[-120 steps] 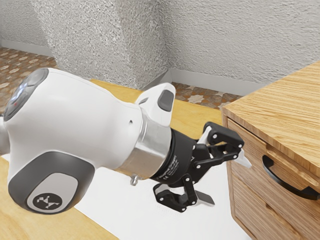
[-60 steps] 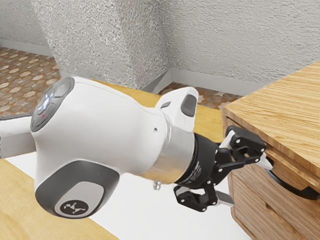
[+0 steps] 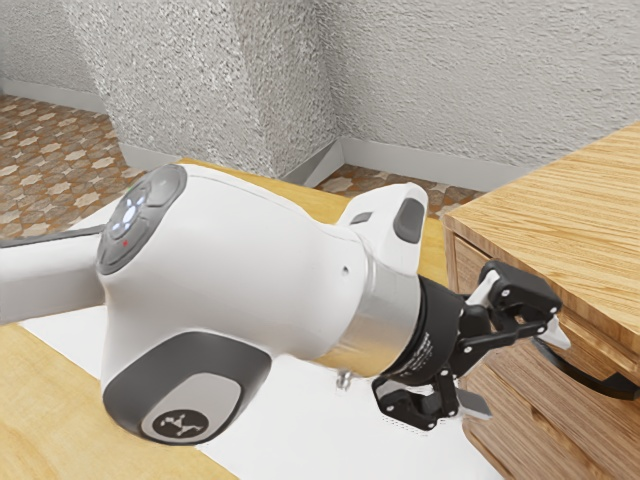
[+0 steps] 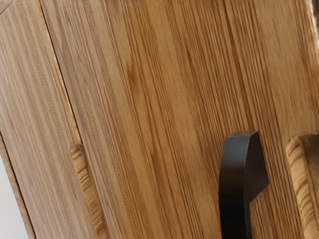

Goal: Pull the drawer handle with one arm to open the drawer

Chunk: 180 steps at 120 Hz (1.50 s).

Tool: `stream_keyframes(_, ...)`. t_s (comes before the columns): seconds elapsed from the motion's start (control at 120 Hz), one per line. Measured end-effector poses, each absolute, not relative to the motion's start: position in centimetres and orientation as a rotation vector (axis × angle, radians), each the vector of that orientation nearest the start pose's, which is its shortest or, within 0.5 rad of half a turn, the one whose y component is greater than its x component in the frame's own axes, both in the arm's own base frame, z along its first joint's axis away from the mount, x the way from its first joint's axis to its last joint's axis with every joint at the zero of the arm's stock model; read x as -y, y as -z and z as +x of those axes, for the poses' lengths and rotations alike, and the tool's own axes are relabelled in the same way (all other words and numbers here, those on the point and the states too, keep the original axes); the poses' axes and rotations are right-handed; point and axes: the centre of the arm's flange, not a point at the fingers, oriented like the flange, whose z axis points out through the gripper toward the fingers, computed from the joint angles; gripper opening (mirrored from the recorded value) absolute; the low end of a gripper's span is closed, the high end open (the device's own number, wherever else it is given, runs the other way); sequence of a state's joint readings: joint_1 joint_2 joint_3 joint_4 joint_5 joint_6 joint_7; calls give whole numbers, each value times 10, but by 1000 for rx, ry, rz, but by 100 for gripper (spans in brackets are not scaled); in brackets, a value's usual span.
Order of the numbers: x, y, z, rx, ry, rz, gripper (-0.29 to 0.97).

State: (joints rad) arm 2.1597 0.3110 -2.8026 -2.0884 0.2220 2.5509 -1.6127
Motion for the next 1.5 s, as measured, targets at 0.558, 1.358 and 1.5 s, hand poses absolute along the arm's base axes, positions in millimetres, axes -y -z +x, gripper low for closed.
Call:
stream_keyframes(0.558,299,-619,431,-1030,-501,2325,66)
stream_keyframes(1.358,303,-616,413,-993,-469,2374,66)
stream_keyframes(1.5,298,-618,408,-987,-469,2374,66)
